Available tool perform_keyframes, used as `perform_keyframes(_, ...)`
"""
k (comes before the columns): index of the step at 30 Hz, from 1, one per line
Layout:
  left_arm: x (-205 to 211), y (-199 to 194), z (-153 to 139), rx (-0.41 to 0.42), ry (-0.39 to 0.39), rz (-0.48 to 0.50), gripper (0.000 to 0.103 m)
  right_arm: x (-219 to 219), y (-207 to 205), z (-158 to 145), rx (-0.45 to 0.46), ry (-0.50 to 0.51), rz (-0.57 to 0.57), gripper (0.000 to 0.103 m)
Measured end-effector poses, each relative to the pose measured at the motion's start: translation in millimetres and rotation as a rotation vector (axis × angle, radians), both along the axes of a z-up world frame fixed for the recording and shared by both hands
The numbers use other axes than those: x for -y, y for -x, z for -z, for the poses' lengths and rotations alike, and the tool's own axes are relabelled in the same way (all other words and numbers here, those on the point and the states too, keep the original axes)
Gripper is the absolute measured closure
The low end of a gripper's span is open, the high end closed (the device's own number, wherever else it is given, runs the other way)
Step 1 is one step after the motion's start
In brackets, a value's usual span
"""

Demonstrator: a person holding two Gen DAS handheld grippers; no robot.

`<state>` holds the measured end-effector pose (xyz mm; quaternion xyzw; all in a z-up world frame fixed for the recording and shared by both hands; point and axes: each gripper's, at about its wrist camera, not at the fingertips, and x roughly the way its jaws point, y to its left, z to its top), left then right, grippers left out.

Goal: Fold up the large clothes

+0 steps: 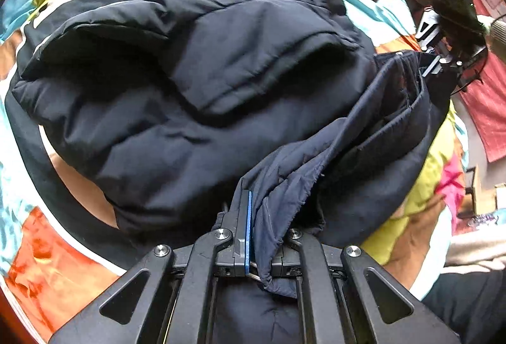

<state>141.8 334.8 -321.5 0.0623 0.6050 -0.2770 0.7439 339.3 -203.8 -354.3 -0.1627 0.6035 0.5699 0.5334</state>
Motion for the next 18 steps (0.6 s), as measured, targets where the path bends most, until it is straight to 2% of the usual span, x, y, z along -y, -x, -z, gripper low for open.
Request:
perform_keyframes(1,0.8,-2.4,1.8,-0.001,-0.005,-0.004,0.098,0.5,-4.5,2.3,0.0,0.009,0.017,0.087)
perform_keyframes(4,3.2,-5.5,5.2,-0.002,-0.014,-0.005,0.098,1.1,-9.2,7.4,-0.014,0.02,0.041,0.085)
perform_keyframes(6,5.3,-3.8,5.5,-0.006,-0.016,-0.001,0.098,2.0,-7.8,10.1,-0.033,0.027,0.042,0.079)
perform_keyframes(9,-0.6,-8.0,5.8,-0.01,-0.02,0.0,0.098,8.2,-10.5,11.1,-0.065,0.031,0.046,0.069)
perform_keyframes(11,-2.3,-11.5,7.9,-0.011,-0.02,-0.004,0.098,13.9,-14.3,10.0,-0.078,0.036,0.061,0.057)
perform_keyframes(18,2.8,-19.0,12.9,-0.015,-0.018,-0.014,0.098,33.6,-12.8,4.2,-0.097,0.011,0.106,0.055)
